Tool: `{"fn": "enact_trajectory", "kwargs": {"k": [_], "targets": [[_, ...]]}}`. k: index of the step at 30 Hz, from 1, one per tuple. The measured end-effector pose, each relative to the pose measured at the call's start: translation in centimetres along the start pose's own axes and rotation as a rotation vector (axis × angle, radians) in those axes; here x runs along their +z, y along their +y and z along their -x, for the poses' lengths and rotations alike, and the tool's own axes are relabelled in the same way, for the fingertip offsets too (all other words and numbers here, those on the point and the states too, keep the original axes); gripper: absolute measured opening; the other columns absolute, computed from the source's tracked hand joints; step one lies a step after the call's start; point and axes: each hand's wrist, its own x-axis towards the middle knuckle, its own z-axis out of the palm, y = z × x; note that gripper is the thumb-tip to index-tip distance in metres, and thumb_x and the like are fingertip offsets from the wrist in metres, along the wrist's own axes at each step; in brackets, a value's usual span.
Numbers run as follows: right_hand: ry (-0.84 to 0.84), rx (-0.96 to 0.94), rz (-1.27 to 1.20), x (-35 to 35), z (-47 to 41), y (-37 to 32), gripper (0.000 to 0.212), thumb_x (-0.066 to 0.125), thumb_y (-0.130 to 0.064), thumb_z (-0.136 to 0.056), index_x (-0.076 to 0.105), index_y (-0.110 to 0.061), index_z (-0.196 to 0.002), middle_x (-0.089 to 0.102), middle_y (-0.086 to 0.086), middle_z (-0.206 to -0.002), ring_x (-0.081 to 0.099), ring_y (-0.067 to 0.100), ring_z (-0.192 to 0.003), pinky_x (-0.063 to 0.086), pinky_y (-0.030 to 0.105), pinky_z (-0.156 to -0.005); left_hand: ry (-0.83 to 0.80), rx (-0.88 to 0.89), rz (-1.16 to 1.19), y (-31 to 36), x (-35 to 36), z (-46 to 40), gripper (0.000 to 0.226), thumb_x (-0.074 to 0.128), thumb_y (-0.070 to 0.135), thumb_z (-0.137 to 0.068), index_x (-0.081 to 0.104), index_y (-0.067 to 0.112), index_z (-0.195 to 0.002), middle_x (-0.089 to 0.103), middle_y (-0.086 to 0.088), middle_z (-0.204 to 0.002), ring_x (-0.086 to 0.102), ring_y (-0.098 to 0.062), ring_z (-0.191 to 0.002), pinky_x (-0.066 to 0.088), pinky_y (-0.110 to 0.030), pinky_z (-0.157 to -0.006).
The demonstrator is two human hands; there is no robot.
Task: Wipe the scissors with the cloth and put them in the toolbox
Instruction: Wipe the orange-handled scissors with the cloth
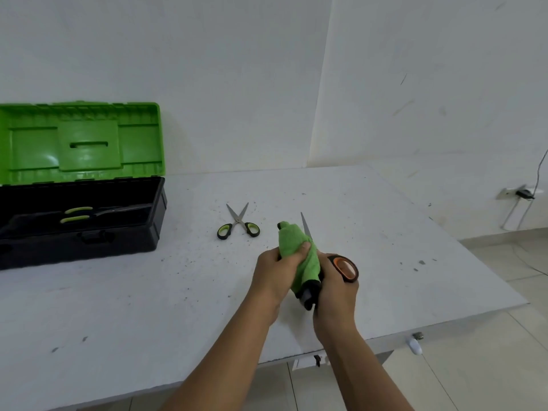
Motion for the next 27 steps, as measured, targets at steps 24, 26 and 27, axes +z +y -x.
{"fn": "enact_trajectory", "kwargs": {"k": [24, 26, 27], "targets": [[-0.006, 0.032, 0.008, -0.5, 0.8, 0.9, 0.012, 0.077, -0.016, -0.090, 0.073, -0.006, -0.083, 0.071, 0.010, -0.071, 0.067, 0.019, -0.062, 0.054, 0.031, -0.056, 0.271, 0.148, 0.083, -1.5, 1.0, 0.7, 0.072, 0.080, 0.032, -0.092, 0.036, 0.045, -0.147, 0.074, -0.002, -0.100, 0.076, -0.017, -0.090, 0.064, -0.039, -0.081], [0.008, 0.056, 0.002, -0.5, 0.9, 1.3, 0.012, 0.077, -0.017, -0.090, 0.073, -0.008, -0.083, 0.071, 0.009, -0.070, 0.066, 0.019, -0.062, 0.054, 0.032, -0.059, 0.288, 0.167, 0.075, -1.2, 1.0, 0.1, 0.075, 0.081, 0.027, -0.090, 0.035, 0.044, -0.147, 0.073, -0.002, -0.098, 0.075, -0.017, -0.086, 0.063, -0.035, -0.077], [0.013, 0.055, 0.001, -0.5, 0.9, 1.5, 0.014, 0.076, -0.018, -0.091, 0.073, -0.011, -0.079, 0.070, 0.009, -0.069, 0.065, 0.020, -0.063, 0.053, 0.033, -0.061, 0.287, 0.176, 0.076, -1.0, 1.1, -0.3, 0.076, 0.081, 0.025, -0.090, 0.034, 0.044, -0.147, 0.073, -0.002, -0.096, 0.075, -0.016, -0.085, 0.062, -0.034, -0.075]]}}
